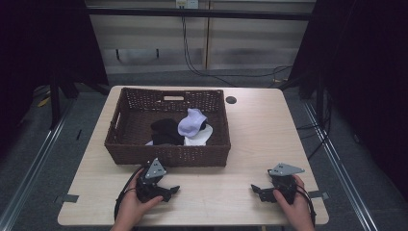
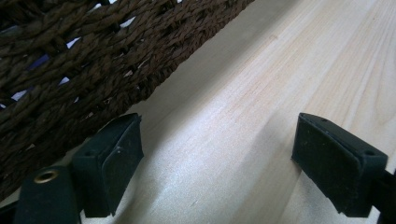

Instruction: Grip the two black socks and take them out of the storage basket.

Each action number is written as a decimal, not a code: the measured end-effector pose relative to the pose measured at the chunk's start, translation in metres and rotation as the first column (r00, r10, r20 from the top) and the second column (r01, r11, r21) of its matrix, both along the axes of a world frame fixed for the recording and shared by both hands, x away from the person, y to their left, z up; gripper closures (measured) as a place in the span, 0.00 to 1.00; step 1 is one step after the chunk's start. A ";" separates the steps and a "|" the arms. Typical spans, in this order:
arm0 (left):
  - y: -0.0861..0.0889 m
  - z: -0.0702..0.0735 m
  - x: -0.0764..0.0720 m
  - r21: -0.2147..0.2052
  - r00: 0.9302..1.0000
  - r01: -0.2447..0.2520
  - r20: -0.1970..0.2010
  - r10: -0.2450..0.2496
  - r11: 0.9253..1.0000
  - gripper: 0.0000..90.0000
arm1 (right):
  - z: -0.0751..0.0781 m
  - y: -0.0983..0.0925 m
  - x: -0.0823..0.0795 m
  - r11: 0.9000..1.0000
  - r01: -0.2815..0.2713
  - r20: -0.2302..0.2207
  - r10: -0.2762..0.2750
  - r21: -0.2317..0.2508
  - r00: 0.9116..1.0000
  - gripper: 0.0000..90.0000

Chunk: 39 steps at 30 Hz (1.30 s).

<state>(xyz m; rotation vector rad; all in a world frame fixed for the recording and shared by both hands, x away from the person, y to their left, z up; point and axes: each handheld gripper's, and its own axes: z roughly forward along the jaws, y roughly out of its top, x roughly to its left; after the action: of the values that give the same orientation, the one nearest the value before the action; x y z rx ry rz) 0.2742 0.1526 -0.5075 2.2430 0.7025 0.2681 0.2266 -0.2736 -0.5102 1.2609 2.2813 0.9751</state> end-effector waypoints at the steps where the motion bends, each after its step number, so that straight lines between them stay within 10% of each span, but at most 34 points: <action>1: 0.000 0.000 0.000 0.000 1.000 0.000 0.000 0.000 1.000 0.17 | 0.000 0.000 0.000 1.000 0.000 0.000 0.000 0.000 1.000 0.12; 11: 0.000 0.000 -0.001 -0.001 1.000 -0.005 -0.001 0.005 1.000 0.18 | 0.000 0.000 0.000 1.000 0.000 0.000 0.000 0.000 1.000 0.12; 21: 0.001 0.027 0.002 0.083 0.985 0.028 -0.170 -0.013 0.996 0.27 | 0.000 0.000 0.000 1.000 0.000 0.000 0.000 0.000 1.000 0.12; 29: -0.001 0.083 0.007 0.147 0.957 0.133 -0.277 -0.088 0.980 0.27 | 0.000 0.000 0.000 1.000 0.004 -0.002 -0.004 0.002 1.000 0.12; 39: -0.009 0.158 0.046 0.310 0.948 0.153 -0.313 -0.051 0.938 0.27 | 0.000 0.000 0.000 1.000 0.003 -0.003 -0.003 0.000 1.000 0.12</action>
<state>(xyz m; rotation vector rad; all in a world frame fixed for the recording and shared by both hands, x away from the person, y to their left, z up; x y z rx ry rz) 0.3204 0.1435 -0.3494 2.6702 0.7359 -0.0138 0.2265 -0.2736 -0.5100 1.2661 2.2807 0.9733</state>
